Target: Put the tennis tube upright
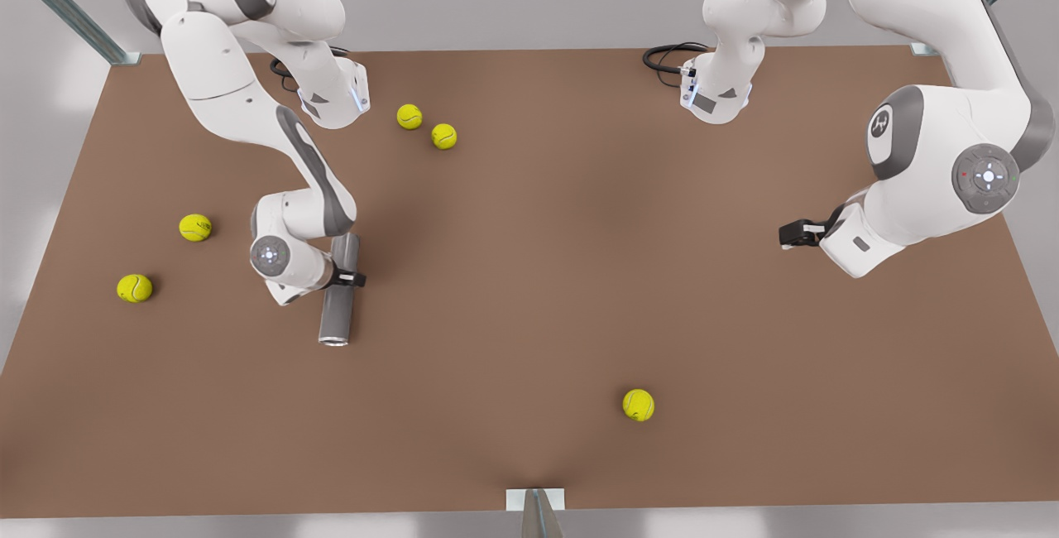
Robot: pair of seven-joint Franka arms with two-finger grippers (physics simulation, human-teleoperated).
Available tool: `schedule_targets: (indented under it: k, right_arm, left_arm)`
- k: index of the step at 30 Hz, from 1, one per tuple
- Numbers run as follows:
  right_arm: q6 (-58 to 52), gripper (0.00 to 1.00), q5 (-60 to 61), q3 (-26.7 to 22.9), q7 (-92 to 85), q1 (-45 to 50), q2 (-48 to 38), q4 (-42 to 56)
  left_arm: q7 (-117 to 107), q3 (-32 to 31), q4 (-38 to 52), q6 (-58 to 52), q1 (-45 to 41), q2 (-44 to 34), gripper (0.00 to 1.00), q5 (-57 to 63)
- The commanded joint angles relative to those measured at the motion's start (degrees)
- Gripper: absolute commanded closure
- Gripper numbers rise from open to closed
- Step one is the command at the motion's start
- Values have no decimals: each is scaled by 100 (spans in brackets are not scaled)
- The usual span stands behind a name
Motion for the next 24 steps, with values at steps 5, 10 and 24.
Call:
schedule_targets:
  k: [5,10,24]
  right_arm:
    - [70,0,0,0,0,0,121,7]
    - [70,10,0,0,9,-26,192,24]
    - [9,28,0,9,9,-26,183,33]
  left_arm:
    - [0,0,0,-9,6,0,0,0]
    - [0,0,0,-9,6,0,0,0]
    - [0,0,-9,-9,15,43,0,0]
